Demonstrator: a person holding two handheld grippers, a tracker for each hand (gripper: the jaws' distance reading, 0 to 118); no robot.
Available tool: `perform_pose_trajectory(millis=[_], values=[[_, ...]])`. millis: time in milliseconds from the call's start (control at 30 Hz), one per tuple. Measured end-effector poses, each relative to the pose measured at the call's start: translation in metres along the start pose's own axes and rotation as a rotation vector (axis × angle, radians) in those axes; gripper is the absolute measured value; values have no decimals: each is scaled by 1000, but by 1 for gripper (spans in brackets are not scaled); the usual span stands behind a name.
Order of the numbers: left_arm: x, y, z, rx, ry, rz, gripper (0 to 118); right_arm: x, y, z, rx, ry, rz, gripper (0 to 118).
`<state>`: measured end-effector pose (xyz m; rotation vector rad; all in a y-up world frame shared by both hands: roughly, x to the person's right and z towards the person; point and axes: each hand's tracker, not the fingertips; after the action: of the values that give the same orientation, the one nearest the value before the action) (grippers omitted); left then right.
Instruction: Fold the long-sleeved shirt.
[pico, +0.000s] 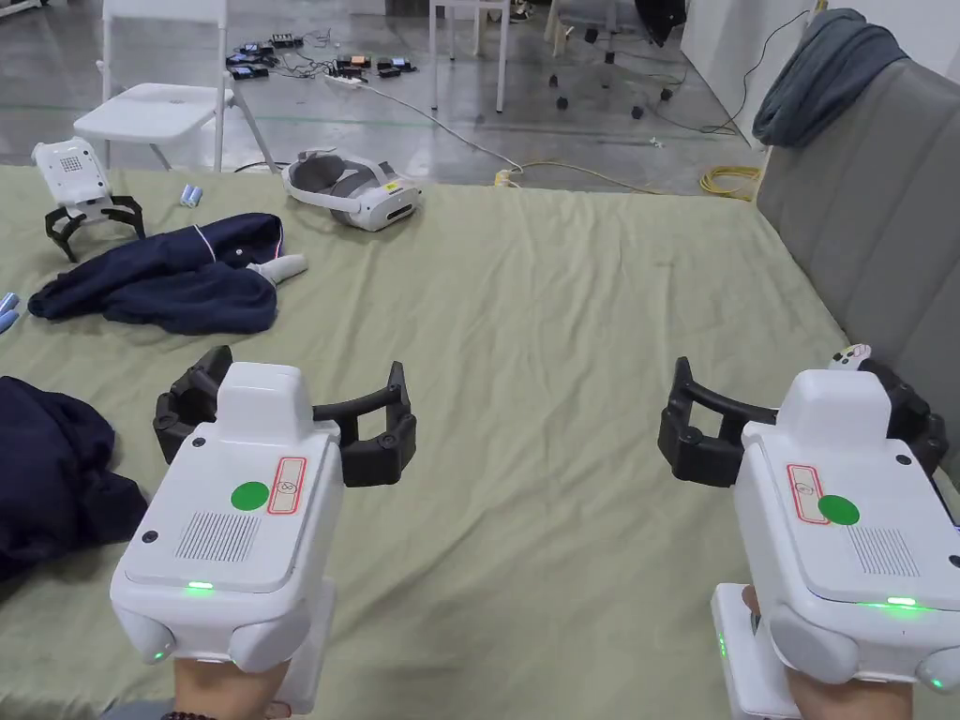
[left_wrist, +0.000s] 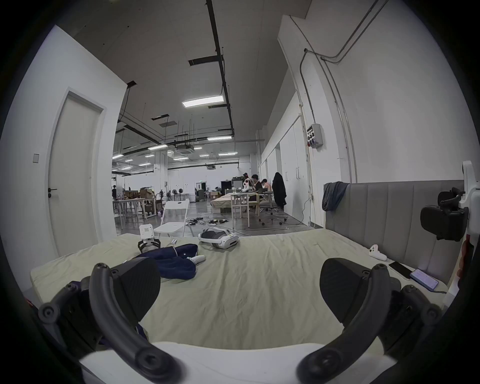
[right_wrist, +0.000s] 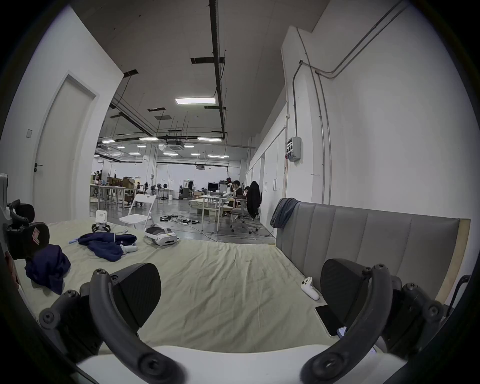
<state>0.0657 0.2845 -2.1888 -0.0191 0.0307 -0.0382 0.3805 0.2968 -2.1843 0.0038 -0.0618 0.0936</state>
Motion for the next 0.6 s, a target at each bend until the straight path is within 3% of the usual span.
perform_pose_trajectory(millis=[600], values=[[3, 7, 0, 20, -6, -10, 111, 0, 2, 0, 10, 7, 11, 118]])
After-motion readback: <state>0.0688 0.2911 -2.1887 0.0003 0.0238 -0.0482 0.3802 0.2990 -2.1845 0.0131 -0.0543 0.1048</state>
